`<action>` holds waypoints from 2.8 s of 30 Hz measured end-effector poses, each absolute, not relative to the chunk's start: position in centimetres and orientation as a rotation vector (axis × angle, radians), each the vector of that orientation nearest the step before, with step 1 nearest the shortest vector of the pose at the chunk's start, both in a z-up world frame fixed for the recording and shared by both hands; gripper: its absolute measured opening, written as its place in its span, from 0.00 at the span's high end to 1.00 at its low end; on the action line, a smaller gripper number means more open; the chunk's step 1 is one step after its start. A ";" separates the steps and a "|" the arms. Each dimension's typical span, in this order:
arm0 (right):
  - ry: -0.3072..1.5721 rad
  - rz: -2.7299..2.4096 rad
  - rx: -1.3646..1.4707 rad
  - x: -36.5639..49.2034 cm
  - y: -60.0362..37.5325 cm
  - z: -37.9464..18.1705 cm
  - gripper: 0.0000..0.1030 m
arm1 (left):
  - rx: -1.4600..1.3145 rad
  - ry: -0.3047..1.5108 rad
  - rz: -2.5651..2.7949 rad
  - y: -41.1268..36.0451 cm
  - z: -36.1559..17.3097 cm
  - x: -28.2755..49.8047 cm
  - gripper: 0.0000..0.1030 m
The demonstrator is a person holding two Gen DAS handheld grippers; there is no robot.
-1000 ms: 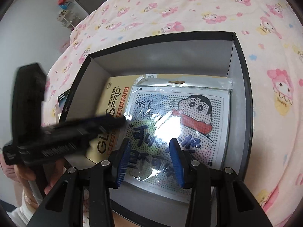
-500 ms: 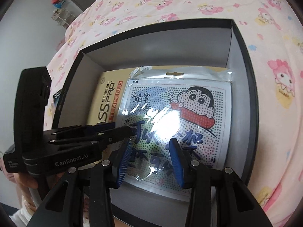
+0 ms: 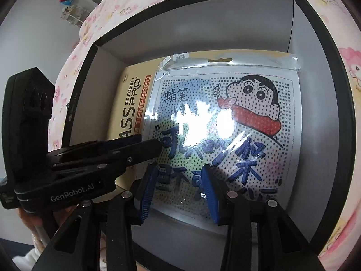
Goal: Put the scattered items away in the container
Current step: 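Lower the Shin-chan packet into the black box and open the left gripper, then move the left gripper to the item pile beside the box, then grasp the black Smart Devil box with the left gripper and lift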
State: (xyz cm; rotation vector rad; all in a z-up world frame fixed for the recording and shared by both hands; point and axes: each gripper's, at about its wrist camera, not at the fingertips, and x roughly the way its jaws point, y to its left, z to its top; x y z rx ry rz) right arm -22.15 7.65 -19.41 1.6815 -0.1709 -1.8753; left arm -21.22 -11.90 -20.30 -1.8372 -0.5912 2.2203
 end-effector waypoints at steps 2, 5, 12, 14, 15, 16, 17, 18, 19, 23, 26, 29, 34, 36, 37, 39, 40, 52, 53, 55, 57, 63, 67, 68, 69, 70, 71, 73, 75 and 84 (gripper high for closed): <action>-0.165 -1.883 1.680 -22.1 7.6 -19.4 0.64 | -1.837 -0.591 2.218 -11.9 -20.3 -21.3 0.63; -0.147 -1.916 1.680 -22.0 7.7 -19.1 0.64 | -1.806 -0.545 2.259 -11.5 -19.7 -21.1 0.63; 0.012 -2.308 1.415 -19.0 9.8 -11.9 0.64 | -1.380 -0.361 2.608 -9.9 -11.5 -17.1 0.58; 0.028 -2.401 1.317 -17.4 10.3 -9.3 0.64 | -1.245 -0.379 2.655 -9.3 -8.8 -15.7 0.47; 0.039 -2.444 1.261 -16.4 10.6 -8.0 0.64 | -1.200 -0.376 2.668 -9.4 -7.6 -15.4 0.43; 0.042 -2.474 1.219 -15.5 10.8 -6.8 0.63 | -1.159 -0.360 2.684 -9.3 -6.1 -14.4 0.42; 0.037 -2.503 1.172 -14.2 11.0 -5.5 0.62 | -1.127 -0.339 2.705 -9.1 -4.8 -12.6 0.42; 0.032 -2.524 1.143 -13.5 11.1 -4.6 0.61 | -1.097 -0.317 2.723 -8.9 -3.8 -11.3 0.42; 0.025 -2.543 1.111 -12.5 11.3 -3.7 0.60 | -1.077 -0.306 2.726 -8.6 -2.9 -10.4 0.42; 0.013 -2.560 1.054 -9.8 10.6 -1.4 0.57 | -1.043 -0.288 2.739 -8.6 0.0 -6.3 0.43; 0.005 -2.563 1.024 -7.7 10.2 -0.7 0.57 | -1.013 -0.275 2.768 -8.1 0.1 -3.8 0.42; 0.027 -2.566 0.991 -6.1 9.2 -0.4 0.56 | -1.008 -0.275 2.800 -8.3 0.0 -2.2 0.42; 0.069 -2.547 0.978 -3.7 7.3 0.2 0.56 | -0.995 -0.357 2.817 -10.2 -0.1 0.3 0.42; 0.109 -2.533 0.961 -3.0 5.8 0.2 0.56 | -1.004 -0.374 2.848 -11.4 -0.3 1.2 0.42; 0.119 -2.521 0.961 -2.8 5.1 0.1 0.56 | -1.011 -0.385 2.866 -12.4 -0.3 1.7 0.42; 0.122 -2.468 0.962 -2.6 3.2 -0.3 0.56 | -1.016 -0.405 2.903 -13.6 -0.8 2.4 0.42; 0.128 -2.441 0.959 -2.5 2.3 -0.5 0.57 | -1.022 -0.416 2.922 -14.6 -1.1 2.8 0.42; 0.265 -2.193 0.941 -5.1 -11.1 -3.2 0.58 | -1.104 -0.758 2.973 -27.1 -4.7 2.1 0.43; 0.253 -2.168 0.958 -5.9 -12.1 -3.6 0.58 | -1.127 -0.783 2.967 -28.0 -5.1 1.4 0.43; 0.228 -2.133 0.995 -7.9 -13.8 -4.7 0.58 | -1.202 -0.811 2.998 -30.0 -6.2 -0.3 0.44; 0.259 -2.165 1.027 -9.6 -15.3 -5.9 0.63 | -1.272 -0.865 2.988 -31.7 -7.6 -1.6 0.49; 0.355 -2.168 1.117 -13.1 -18.4 -10.3 0.66 | -1.418 -1.062 2.801 -35.8 -12.5 -5.3 0.54; 0.292 -2.136 1.199 -14.5 -18.6 -12.2 0.69 | -1.498 -1.143 2.643 -36.2 -15.7 -8.5 0.54; 0.284 -2.149 1.209 -14.6 -18.4 -12.3 0.69 | -1.540 -1.157 2.598 -35.8 -16.4 -9.2 0.54; 0.285 -2.181 1.201 -14.8 -17.9 -12.1 0.69 | -1.579 -1.170 2.538 -35.4 -17.3 -10.0 0.54; 0.280 -2.219 1.186 -15.0 -17.5 -11.8 0.69 | -1.601 -1.195 2.475 -34.9 -18.0 -10.8 0.54; 0.270 -2.246 1.173 -15.3 -17.0 -11.5 0.69 | -1.623 -1.214 2.429 -34.5 -18.6 -11.4 0.54; 0.269 -2.241 1.173 -15.8 -16.7 -11.4 0.70 | -1.654 -1.215 2.419 -34.2 -18.9 -12.4 0.53; 0.301 -2.229 1.185 -16.1 -16.7 -11.8 0.72 | -1.648 -1.278 2.412 -34.5 -19.6 -13.6 0.46; 0.186 -2.135 1.271 -15.3 -16.3 -13.1 0.72 | -1.701 -1.295 2.470 -34.6 -20.3 -14.1 0.71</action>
